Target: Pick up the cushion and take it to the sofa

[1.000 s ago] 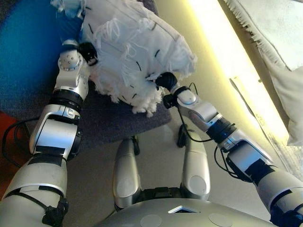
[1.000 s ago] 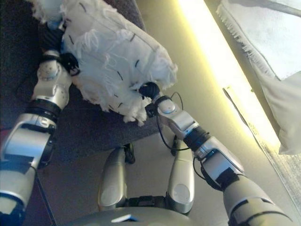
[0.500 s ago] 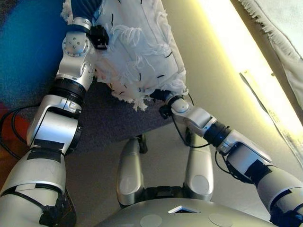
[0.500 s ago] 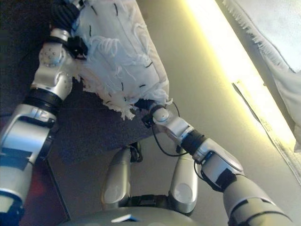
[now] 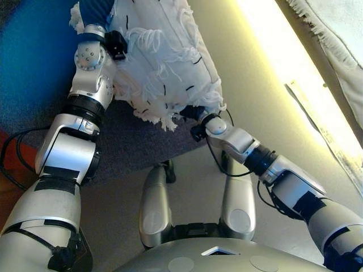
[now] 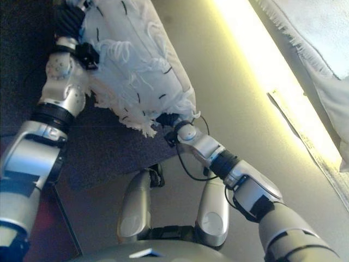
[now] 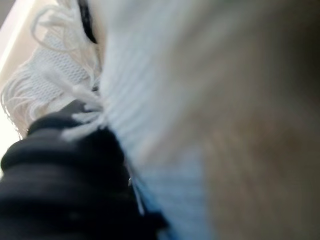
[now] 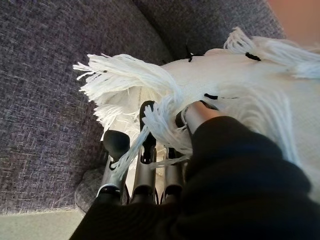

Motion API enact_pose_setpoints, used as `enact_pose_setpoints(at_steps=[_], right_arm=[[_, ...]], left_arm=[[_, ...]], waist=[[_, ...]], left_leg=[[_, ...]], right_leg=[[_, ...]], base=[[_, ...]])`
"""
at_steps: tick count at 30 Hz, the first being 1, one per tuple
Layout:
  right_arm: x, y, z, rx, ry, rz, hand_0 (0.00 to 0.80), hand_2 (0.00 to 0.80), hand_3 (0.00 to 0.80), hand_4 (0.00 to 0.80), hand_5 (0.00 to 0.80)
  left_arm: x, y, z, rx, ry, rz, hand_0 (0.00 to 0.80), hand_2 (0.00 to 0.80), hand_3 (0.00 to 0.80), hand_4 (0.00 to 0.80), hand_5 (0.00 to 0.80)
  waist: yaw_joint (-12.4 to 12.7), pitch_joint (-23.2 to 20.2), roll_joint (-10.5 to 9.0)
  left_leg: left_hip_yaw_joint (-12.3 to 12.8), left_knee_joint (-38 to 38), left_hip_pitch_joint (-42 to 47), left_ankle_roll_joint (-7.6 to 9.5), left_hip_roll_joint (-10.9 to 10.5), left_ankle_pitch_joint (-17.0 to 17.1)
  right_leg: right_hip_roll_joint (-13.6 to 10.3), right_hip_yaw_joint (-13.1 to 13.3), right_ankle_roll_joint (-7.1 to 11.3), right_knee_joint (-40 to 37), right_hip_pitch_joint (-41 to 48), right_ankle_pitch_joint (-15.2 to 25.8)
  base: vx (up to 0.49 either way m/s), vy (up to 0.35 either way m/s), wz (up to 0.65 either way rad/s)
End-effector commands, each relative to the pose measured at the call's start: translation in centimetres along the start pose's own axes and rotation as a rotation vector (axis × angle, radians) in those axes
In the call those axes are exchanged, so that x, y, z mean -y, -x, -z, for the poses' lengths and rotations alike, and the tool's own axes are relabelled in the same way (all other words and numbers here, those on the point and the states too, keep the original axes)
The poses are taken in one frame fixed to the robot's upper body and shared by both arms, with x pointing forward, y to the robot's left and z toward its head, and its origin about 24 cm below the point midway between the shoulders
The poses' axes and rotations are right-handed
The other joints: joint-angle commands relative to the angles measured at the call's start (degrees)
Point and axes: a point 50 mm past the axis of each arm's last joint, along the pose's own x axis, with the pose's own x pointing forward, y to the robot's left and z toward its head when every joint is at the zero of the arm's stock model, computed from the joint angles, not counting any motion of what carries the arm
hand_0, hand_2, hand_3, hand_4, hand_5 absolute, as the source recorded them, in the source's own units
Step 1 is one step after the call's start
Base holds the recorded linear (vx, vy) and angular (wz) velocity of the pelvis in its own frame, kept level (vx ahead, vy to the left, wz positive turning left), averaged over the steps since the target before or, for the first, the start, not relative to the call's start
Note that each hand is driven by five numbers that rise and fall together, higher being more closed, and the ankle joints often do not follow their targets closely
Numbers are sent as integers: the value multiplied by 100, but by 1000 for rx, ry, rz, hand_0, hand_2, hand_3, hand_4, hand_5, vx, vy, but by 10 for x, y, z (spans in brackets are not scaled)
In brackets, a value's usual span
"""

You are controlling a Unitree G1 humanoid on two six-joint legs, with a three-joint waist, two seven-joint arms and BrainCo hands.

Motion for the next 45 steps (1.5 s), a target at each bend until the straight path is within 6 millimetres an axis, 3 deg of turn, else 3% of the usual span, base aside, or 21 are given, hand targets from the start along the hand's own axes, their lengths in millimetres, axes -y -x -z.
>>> enact_pose_setpoints(at_steps=[1,6,18,27,28,29,30,32,39,45], right_arm=[[-7,6,-102,414,-45,-42,800,800,800,800,800],[-3,12,-119,471,-32,-53,800,800,800,800,800],[-1,22,-133,541,-10,-78,800,800,800,800,800],[-1,7,-107,368,-31,-67,800,800,800,800,800],[-1,4,-99,320,-30,-74,800,800,800,800,800],[0,2,-93,292,-25,-78,791,791,791,791,791],[0,1,-89,279,-20,-79,0,0,0,0,0],[0,0,-84,260,-20,-78,0,0,0,0,0],[10,-1,-85,271,-32,-63,0,0,0,0,0],[11,-2,-79,257,-66,-53,0,0,0,0,0]], left_arm=[[25,-15,-26,82,98,14,800,800,800,800,800],[19,-12,-16,57,111,3,800,800,800,800,800],[20,-6,-8,41,113,32,800,800,800,800,800],[26,0,9,-44,131,14,800,800,800,800,800],[24,1,11,-56,143,-14,562,562,562,562,562],[21,2,14,-67,152,-42,0,0,0,0,0],[19,2,15,-73,157,-61,0,0,0,0,0],[15,3,17,-81,165,-101,0,0,0,0,0],[1,0,12,-69,182,-214,0,0,0,0,0],[-6,1,15,-96,134,-259,0,0,0,0,0]], waist=[[-28,83,-117],[-1,36,-200],[51,-98,-228],[107,-76,-212],[110,-45,-214],[110,-31,-220],[109,-19,-223],[121,7,-226],[110,19,-234],[107,-139,-237]], left_leg=[[-76,-50,67,-255,316,-97],[-89,-18,63,-254,377,-110],[-49,-175,271,-220,357,-62],[-104,10,30,-225,376,-110],[-105,23,-20,-222,392,-98],[-102,12,-45,-225,402,-86],[-101,6,-61,-227,406,-80],[-124,42,-35,-287,430,-188],[-60,-104,59,-299,401,-93],[55,-428,301,-235,285,150]], right_leg=[[-263,218,493,-683,572,114],[-274,176,492,-669,578,107],[-344,45,487,-771,769,113],[-423,39,453,-597,533,104],[-424,49,445,-581,473,113],[-421,49,440,-602,444,123],[-417,48,440,-611,426,128],[-404,46,487,-559,448,11],[-358,-14,489,-666,521,41],[-345,-150,439,-1003,758,227]], base=[[19,-31,0],[12,-33,2],[21,-4,4],[-18,-4,2],[-60,3,2],[-67,4,4],[-49,1,5],[26,-9,5],[8,4,0],[1,31,3]])
